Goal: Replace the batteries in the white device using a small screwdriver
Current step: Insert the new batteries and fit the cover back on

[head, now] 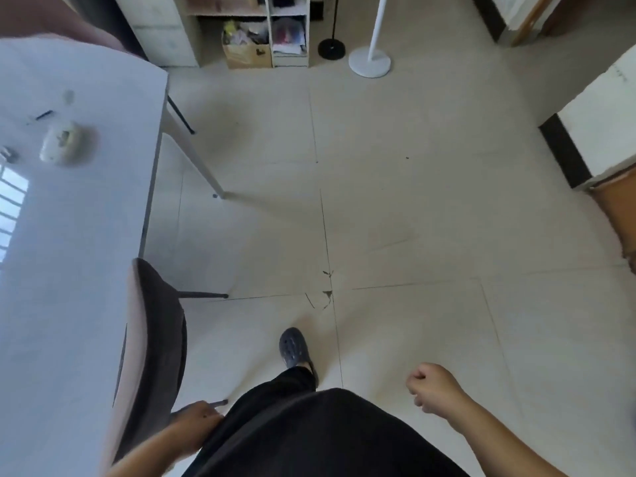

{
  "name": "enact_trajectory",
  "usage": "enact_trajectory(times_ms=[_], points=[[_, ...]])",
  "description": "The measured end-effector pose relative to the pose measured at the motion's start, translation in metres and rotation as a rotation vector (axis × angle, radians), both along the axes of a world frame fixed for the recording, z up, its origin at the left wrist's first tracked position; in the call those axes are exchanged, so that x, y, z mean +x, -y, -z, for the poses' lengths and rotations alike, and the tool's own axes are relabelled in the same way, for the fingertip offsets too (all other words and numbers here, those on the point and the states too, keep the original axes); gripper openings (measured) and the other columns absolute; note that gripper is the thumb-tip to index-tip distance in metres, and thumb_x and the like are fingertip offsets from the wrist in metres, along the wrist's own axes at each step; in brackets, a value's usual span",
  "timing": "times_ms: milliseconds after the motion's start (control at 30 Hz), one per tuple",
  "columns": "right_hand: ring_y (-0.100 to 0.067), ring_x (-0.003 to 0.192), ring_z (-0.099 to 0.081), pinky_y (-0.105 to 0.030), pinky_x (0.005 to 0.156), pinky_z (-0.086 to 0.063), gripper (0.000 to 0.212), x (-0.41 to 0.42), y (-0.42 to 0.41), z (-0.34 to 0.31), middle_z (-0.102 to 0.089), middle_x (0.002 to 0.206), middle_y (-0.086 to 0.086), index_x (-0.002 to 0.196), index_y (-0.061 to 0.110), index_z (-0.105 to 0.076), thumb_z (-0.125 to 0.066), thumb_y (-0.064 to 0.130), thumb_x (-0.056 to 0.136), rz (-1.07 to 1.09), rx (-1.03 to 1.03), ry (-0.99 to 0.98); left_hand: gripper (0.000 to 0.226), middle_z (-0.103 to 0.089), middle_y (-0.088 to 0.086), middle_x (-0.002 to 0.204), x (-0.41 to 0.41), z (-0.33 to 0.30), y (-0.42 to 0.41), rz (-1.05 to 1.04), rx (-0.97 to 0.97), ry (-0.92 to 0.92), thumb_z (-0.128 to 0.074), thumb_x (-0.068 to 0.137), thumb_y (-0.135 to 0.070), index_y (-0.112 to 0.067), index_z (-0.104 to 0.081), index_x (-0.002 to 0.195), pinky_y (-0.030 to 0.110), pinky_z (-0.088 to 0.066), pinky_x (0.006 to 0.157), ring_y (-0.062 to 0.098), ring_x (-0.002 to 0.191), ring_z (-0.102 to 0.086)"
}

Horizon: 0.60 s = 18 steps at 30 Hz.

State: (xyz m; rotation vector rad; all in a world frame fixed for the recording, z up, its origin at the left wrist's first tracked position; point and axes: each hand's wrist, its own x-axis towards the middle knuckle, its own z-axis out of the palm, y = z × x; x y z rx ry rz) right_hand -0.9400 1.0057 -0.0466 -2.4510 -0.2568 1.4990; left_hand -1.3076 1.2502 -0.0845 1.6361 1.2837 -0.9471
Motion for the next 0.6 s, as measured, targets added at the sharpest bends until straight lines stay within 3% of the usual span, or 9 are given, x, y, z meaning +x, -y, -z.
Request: enact_trajectory(times_ms=[100,200,333,500,600], points=[[-0.018,0.053,-0.05,-0.027,0.049,-0.039,0.01,0.015,-0.028,0.002,-0.055,0.067,-0.006,0.071,0.012,-0.051,-0.052,0.012,0.081,-0.01,-0.044,0.0,0.034,-0.041,-0.004,0.053,0.032,-0.002,-0.046,-0.106,0.019,0.075,-0.051,0.071,-0.039,-0.016,-0.039,0.049,0.027,-0.029,0.057,0.017,0.055,-0.04],[-0.012,0.046,-0.054,-0.02,0.044,-0.041,0.016,0.034,-0.052,0.002,-0.059,0.061,-0.003,0.066,0.012,-0.053,-0.06,0.017,0.08,-0.079,-0.085,0.042,0.023,-0.058,0.0,0.068,0.075,-0.012,-0.097,-0.176,0.077,0.14,-0.054,0.083,-0.036,-0.02,-0.054,0.066,0.027,-0.039,0.061,0.018,0.062,-0.051],[-0.003,0.046,-0.055,-0.018,0.047,-0.039,0.028,0.068,-0.087,-0.003,-0.055,0.057,0.003,0.058,0.017,-0.047,-0.064,0.023,0.079,-0.241,-0.165,0.098,0.021,-0.058,0.003,0.072,0.13,-0.028,-0.145,-0.242,0.107,0.239,-0.052,0.085,-0.036,-0.019,-0.052,0.072,0.029,-0.039,0.062,0.02,0.063,-0.051],[-0.008,0.042,-0.049,-0.021,0.043,-0.034,0.027,0.123,-0.145,0.004,-0.05,0.057,-0.001,0.058,0.015,-0.045,-0.063,0.018,0.079,-0.287,-0.171,0.096,0.02,-0.068,0.002,0.088,0.17,-0.029,-0.178,-0.323,0.078,0.253,-0.053,0.087,-0.035,-0.019,-0.063,0.091,0.032,-0.052,0.071,0.02,0.083,-0.065],[-0.011,0.043,-0.047,-0.02,0.041,-0.032,0.025,0.162,-0.199,0.012,-0.05,0.059,-0.002,0.062,0.013,-0.045,-0.061,0.016,0.082,-0.341,-0.174,0.079,0.022,-0.068,0.006,0.087,0.183,-0.022,-0.194,-0.401,0.066,0.209,-0.053,0.088,-0.03,-0.012,-0.065,0.094,0.032,-0.049,0.067,0.024,0.08,-0.064]])
